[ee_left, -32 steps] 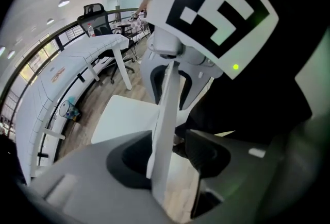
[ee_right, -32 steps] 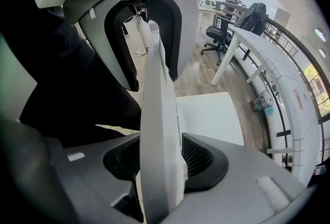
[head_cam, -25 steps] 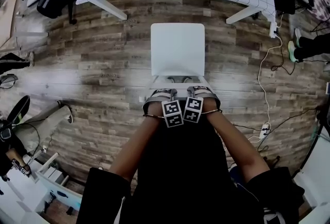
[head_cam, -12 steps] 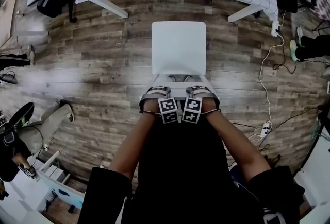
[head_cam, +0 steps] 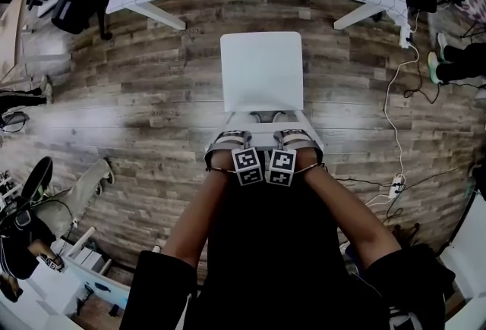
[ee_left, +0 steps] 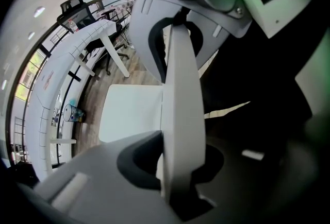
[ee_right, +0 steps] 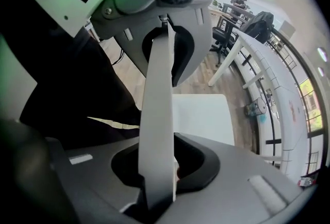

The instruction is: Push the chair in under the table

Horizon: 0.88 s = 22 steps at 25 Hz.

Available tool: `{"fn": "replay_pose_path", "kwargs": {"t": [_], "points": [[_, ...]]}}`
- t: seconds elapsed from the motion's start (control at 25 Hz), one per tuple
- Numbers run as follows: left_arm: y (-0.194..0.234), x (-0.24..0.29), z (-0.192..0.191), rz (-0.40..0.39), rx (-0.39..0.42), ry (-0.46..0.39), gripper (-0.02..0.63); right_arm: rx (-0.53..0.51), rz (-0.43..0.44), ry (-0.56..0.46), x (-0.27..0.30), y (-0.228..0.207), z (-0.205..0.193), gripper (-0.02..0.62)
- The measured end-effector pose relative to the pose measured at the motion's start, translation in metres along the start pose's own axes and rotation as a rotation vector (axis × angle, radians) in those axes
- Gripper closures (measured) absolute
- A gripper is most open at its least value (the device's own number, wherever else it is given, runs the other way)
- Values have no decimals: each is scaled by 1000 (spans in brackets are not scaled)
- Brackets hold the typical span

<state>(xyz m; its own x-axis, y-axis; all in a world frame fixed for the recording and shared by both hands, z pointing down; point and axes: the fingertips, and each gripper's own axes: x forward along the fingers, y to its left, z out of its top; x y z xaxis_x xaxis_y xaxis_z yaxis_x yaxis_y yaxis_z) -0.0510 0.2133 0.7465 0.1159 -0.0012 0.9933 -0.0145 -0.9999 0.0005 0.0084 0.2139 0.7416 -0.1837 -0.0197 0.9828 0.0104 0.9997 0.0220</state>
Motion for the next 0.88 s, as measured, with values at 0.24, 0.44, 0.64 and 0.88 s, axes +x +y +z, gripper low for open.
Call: {"fn": "replay_pose_path", "kwargs": {"t": [0.24, 0.44, 0.64, 0.88], "points": [[5, 1, -3, -5, -5, 1, 518, 4, -28, -19, 1, -7, 3, 526], [31, -9, -7, -21, -24, 11, 501, 15, -20, -24, -6, -31, 10, 523], [54, -12, -8, -41, -11, 20, 517, 17, -13, -24, -9, -55, 12, 523], [87, -11, 0, -21, -5, 7, 520, 5, -7, -18, -9, -89, 4, 522]]}}
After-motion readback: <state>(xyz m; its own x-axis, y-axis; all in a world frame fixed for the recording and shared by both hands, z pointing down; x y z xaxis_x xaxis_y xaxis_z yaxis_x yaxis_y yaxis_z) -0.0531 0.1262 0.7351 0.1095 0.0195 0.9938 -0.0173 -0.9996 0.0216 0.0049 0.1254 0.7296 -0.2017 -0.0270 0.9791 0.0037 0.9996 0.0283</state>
